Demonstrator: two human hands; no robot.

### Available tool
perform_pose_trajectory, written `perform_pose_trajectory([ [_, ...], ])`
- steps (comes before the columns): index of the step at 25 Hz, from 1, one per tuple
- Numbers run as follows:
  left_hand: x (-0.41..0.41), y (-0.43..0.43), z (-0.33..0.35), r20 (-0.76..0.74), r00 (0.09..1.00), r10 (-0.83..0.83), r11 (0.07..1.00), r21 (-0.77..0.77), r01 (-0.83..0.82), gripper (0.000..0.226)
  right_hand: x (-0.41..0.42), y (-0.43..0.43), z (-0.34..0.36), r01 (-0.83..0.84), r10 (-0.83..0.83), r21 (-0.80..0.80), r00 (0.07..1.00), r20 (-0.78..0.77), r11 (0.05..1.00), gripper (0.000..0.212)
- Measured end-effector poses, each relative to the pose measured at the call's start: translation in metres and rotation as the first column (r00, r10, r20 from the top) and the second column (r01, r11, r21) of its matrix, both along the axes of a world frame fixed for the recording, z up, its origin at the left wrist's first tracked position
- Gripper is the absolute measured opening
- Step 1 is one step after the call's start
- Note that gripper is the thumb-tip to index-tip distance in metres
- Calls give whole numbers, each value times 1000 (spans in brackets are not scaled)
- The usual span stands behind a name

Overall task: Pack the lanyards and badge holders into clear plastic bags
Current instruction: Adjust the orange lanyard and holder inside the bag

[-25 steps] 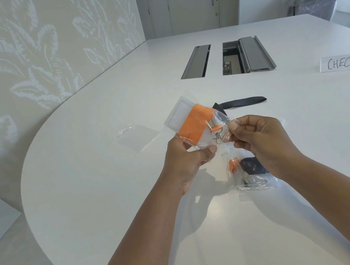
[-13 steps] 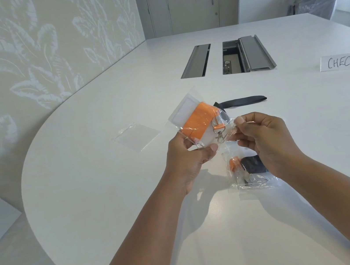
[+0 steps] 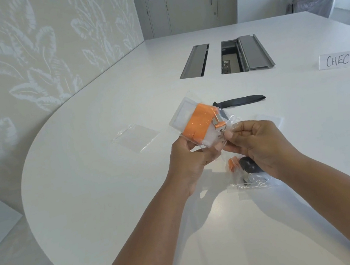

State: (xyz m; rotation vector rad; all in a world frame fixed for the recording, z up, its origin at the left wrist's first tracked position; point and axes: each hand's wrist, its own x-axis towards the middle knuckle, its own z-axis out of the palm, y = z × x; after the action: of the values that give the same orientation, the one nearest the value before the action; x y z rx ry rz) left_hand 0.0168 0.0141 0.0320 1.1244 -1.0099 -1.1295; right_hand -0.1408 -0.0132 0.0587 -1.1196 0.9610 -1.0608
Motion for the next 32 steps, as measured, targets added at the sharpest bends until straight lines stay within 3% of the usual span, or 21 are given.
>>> perform_pose_trajectory([
  [4,8,-1,-2,192,981,9,999,39,-16,43,0,3,1,-2,4,13,995,-95,1000,9],
  [7,9,0,-1,308,951,17,998,58,-36,46,-1,1,-2,-28,6,-82,965,-261,996,13],
  [12,10,0,1,362,930,-59,993,120,16,49,0,-2,-2,-17,-48,-156,912,-407,988,14],
  [16,12,-1,1,331,943,-41,993,117,2,42,1,-1,-3,-5,-34,-114,938,-344,994,14],
  [20,5,1,4,155,988,31,993,112,-48,33,-2,3,8,-49,41,-42,986,-163,998,12],
  [23,-2,2,7,92,992,89,990,99,-98,25,-1,5,8,-60,58,-31,996,-64,998,27],
  [26,-3,0,7,71,992,101,991,83,-106,27,2,3,3,-15,12,-39,997,-80,999,42],
  [32,-4,-1,2,112,988,105,992,57,-112,31,2,5,5,26,-23,68,999,-40,997,32],
])
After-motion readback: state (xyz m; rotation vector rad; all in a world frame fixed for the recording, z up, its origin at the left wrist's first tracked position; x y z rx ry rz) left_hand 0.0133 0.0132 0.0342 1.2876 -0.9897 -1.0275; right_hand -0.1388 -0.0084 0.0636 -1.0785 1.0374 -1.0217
